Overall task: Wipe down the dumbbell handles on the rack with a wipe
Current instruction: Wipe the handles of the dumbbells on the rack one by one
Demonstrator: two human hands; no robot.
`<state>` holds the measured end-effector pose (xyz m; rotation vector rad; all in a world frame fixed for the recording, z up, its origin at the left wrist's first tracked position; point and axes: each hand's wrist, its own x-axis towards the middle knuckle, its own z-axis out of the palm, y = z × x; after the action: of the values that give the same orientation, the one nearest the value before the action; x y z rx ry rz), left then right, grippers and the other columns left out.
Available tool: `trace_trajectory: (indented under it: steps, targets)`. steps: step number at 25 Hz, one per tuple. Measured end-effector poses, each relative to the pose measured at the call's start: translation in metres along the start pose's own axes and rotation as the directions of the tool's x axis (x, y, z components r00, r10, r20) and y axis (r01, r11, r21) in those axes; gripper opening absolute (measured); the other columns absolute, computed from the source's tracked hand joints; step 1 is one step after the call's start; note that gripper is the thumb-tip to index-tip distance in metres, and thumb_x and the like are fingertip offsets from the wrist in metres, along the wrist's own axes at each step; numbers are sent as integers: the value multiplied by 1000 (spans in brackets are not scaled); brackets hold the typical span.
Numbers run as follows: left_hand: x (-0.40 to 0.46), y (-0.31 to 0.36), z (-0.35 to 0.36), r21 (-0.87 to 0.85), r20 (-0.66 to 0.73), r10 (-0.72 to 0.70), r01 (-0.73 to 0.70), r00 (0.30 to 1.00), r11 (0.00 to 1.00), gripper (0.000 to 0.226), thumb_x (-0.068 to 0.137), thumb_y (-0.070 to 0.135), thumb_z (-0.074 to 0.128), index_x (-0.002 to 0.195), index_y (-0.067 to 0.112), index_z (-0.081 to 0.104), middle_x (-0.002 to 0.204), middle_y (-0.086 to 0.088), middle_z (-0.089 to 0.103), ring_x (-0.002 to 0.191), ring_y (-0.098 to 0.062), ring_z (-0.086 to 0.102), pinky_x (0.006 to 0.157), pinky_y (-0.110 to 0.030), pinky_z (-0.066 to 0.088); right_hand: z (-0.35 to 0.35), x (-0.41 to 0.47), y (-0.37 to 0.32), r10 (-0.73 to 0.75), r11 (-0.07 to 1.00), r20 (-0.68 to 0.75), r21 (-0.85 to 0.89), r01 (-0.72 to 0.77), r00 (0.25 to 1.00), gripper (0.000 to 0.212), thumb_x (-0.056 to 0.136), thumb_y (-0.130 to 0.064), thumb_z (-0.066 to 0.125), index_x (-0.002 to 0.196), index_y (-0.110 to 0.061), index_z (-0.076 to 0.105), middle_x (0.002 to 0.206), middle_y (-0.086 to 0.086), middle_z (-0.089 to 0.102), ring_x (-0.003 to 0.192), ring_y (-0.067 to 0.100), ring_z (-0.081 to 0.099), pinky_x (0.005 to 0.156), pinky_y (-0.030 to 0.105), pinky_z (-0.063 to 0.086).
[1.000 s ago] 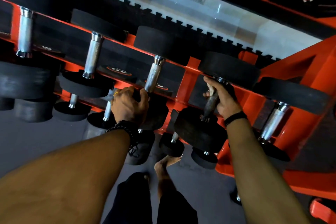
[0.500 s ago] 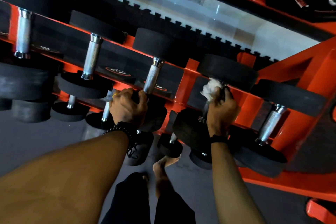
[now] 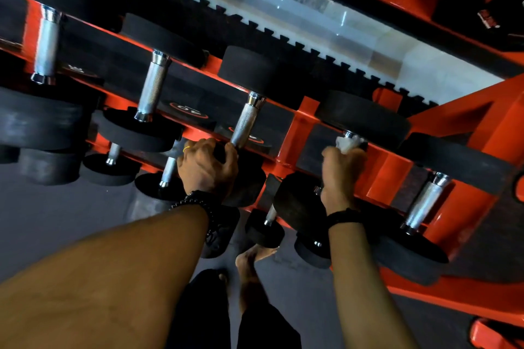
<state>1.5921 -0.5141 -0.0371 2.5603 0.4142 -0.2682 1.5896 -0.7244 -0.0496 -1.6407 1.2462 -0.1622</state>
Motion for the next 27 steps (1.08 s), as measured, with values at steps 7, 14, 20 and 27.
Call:
trace_trajectory:
  steps: [7, 14, 20, 27]
  targets:
    - [-1, 0, 0, -38, -26, 17, -18, 1000, 999, 40, 83, 43, 52, 71, 6, 62, 80, -20, 65, 83, -43, 61, 75, -48, 49, -23, 20, -3, 243, 961, 315, 52, -272, 918, 42, 74, -25, 80, 109, -7, 67, 100, 1, 68, 99, 21, 64, 84, 32, 52]
    - [-1, 2, 0, -52, -31, 23, -24, 999, 998, 35, 83, 40, 52, 67, 9, 56, 79, -20, 65, 84, -43, 60, 73, -47, 47, -24, 41, -4, 272, 922, 420, 142, -359, 866, 15, 80, -22, 76, 93, -18, 70, 84, -5, 72, 90, 14, 65, 75, 30, 52]
    - [-2, 3, -1, -71, -49, 40, -44, 998, 997, 32, 84, 37, 53, 64, 11, 52, 77, -22, 64, 83, -43, 60, 71, -45, 46, -12, -18, 7, 80, 997, 155, 10, -83, 985, 45, 78, -16, 80, 116, -4, 58, 108, 5, 61, 96, 17, 59, 82, 27, 47]
    - [-3, 5, -2, -91, -57, 48, -53, 997, 994, 27, 83, 40, 51, 67, 19, 47, 80, -22, 64, 83, -43, 60, 69, -42, 42, -29, 8, 8, 172, 979, 288, 54, -195, 942, 33, 81, -20, 77, 111, -15, 62, 101, -3, 64, 96, 13, 60, 72, 20, 44]
